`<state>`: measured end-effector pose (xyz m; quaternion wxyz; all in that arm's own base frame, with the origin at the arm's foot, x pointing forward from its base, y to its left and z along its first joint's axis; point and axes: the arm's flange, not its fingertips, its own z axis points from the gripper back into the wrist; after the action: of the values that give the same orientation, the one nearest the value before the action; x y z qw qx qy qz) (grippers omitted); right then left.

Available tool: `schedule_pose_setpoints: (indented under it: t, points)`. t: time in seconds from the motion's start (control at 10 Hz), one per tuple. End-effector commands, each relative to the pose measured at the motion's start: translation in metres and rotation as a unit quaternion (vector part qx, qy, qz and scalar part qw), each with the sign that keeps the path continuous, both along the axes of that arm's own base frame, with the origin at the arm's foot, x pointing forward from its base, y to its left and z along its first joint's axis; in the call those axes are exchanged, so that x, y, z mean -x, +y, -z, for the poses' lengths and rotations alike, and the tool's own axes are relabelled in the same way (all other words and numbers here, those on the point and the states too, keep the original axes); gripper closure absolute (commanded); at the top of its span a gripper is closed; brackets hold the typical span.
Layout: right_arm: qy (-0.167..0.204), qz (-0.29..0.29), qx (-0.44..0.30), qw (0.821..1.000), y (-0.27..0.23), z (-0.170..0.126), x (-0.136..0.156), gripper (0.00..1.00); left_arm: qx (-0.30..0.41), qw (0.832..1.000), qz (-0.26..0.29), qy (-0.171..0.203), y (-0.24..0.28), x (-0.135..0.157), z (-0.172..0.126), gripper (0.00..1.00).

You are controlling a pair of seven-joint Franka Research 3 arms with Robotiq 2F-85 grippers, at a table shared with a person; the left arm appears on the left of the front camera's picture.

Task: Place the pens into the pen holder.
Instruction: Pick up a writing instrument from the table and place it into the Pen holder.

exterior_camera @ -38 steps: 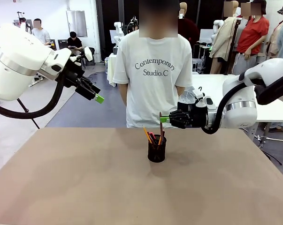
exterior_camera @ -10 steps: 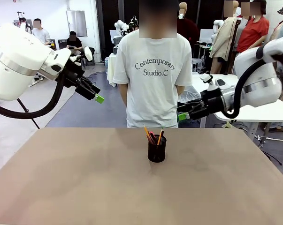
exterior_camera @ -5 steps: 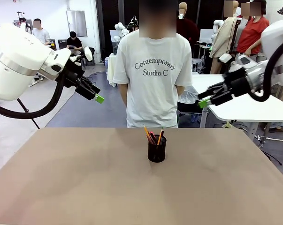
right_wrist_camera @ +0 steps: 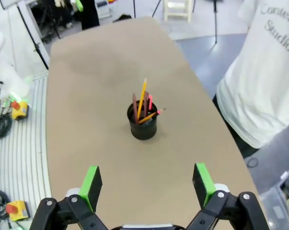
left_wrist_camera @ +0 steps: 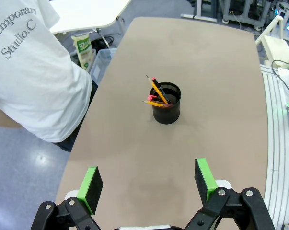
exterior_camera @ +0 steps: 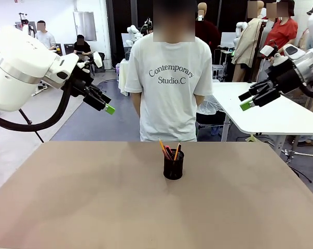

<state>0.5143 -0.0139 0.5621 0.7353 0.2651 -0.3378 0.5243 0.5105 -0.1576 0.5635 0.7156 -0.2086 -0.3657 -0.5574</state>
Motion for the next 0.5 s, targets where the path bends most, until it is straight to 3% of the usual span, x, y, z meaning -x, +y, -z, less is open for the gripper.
schedule_pose_setpoints:
  t: [0.0, 0.4]
  points:
    - [0.024, -0.013, 0.022, 0.999, -0.003, -0.013, -0.022, 0.00, 0.001, 1.000, -0.003, 0.000, 0.002, 0.000, -0.001, 0.00]
    - [0.014, -0.017, 0.013, 1.000, -0.010, -0.015, -0.045, 0.00, 0.001, 1.000, -0.003, 0.000, 0.002, 0.000, -0.001, 0.00]
